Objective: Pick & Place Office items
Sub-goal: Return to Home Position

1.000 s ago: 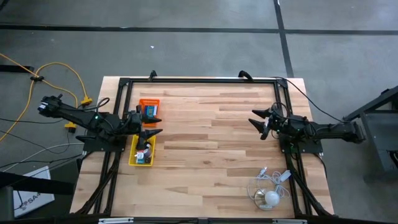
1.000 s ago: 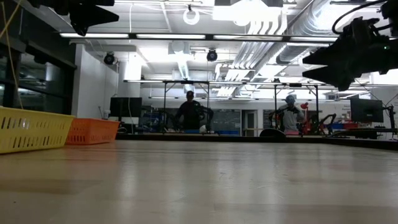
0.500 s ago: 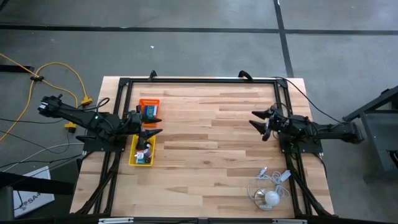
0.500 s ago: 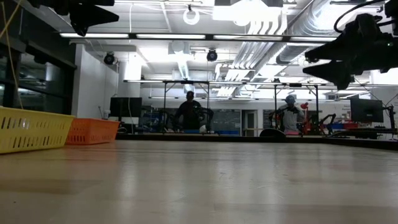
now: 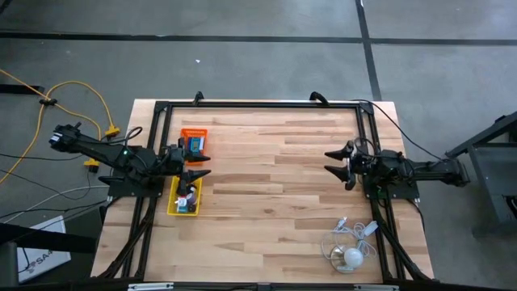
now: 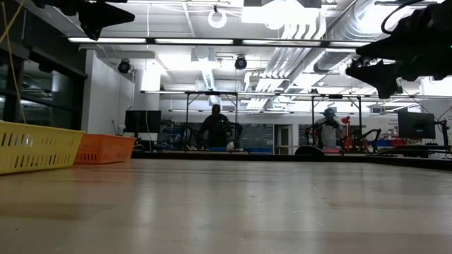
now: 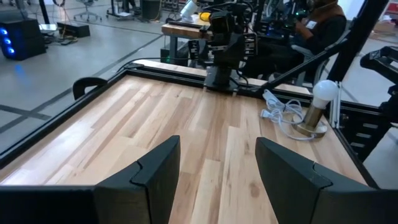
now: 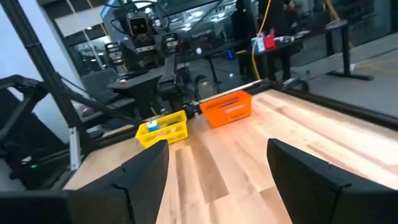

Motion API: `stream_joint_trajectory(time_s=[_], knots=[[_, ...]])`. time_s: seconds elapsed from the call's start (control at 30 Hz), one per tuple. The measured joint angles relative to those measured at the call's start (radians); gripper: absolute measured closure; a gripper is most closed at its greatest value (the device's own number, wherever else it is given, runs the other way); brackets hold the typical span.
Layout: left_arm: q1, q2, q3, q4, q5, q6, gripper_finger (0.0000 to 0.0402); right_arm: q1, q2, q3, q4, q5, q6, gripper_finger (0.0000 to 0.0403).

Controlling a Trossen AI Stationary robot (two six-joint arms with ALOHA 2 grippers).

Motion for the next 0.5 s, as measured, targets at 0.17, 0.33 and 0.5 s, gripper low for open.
stream_joint_trajectory(time_s=[0.17,0.33,0.5], knots=[[0.000,0.000,0.000,0.001,0.000,0.000,0.0198,0.016,0.003,0.000,-0.004,-0.030,-0.010,0.0144],[0.000,0.000,0.000,0.002,-0.001,-0.015,0.0198,0.016,0.003,0.000,-0.010,-0.065,-0.009,0.0144],[0.000,0.000,0.000,0.002,0.000,-0.017,0.0198,0.016,0.003,-0.001,-0.010,-0.069,-0.009,0.0144]])
